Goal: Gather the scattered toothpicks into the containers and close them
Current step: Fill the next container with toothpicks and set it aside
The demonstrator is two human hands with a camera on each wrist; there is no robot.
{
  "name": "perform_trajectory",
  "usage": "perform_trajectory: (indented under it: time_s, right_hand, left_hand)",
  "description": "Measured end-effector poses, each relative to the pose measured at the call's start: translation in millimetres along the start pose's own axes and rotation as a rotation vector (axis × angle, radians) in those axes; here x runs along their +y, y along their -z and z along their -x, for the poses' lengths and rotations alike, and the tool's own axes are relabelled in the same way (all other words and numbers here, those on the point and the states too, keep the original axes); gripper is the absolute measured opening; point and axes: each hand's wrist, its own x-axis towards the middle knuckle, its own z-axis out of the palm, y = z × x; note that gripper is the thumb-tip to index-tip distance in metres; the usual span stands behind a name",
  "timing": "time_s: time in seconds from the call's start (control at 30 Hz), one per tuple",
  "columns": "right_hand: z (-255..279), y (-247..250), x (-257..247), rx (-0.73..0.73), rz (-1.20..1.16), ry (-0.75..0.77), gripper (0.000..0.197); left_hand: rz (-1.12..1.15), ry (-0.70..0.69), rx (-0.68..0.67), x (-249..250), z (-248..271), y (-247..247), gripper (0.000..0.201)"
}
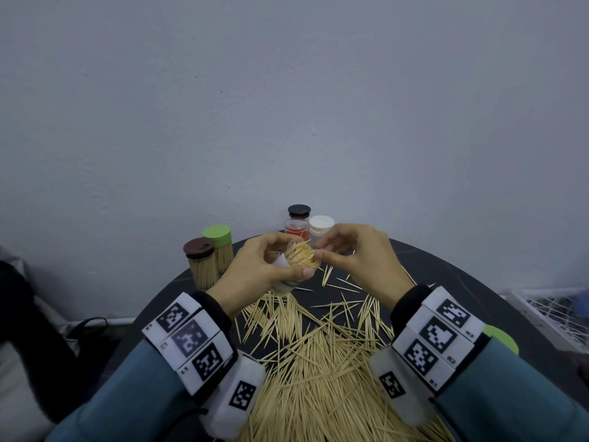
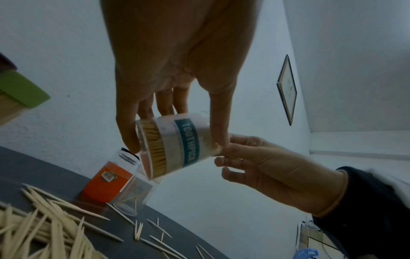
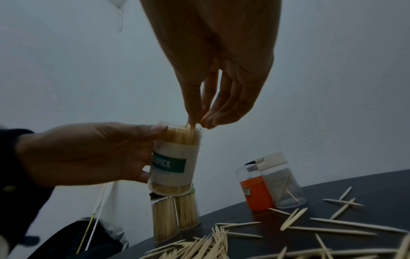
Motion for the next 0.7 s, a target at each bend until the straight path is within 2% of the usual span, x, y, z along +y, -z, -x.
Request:
perform_trajectory:
  time_s: [0.2, 0.37, 0.5, 0.6, 0.7]
  right_hand:
    - [-0.3, 1.5, -0.8, -0.033, 0.066, -0.034, 0.007]
    - [-0.2, 1.9, -3.6, -0.139, 0.034, -0.017, 0.005]
    - [-0.2, 1.1, -2.6, -0.145, 0.262, -0.001, 0.013]
    - [2.8, 2.8, -3.8, -0.096, 0.441, -0.016, 0.013]
    - [4.8, 3.2, -4.8, -0.043, 0.487, 0.008, 0.014]
  left_hand:
    - [-0.023, -0.004, 0.008, -0.7, -0.9, 2.2, 0.055]
    - [-0.092, -0.027, 0.02, -4.1, -1.3, 2.7, 0.062]
    - [-0.154, -0.039, 0.017, -2.8, 0.4, 1.8, 0.064]
    - [-0.174, -0.05, 0.015, -1.3, 0.4, 1.2, 0.059]
    - [-0.208, -0.059, -0.004, -0.7, 0.1, 0.7, 0.052]
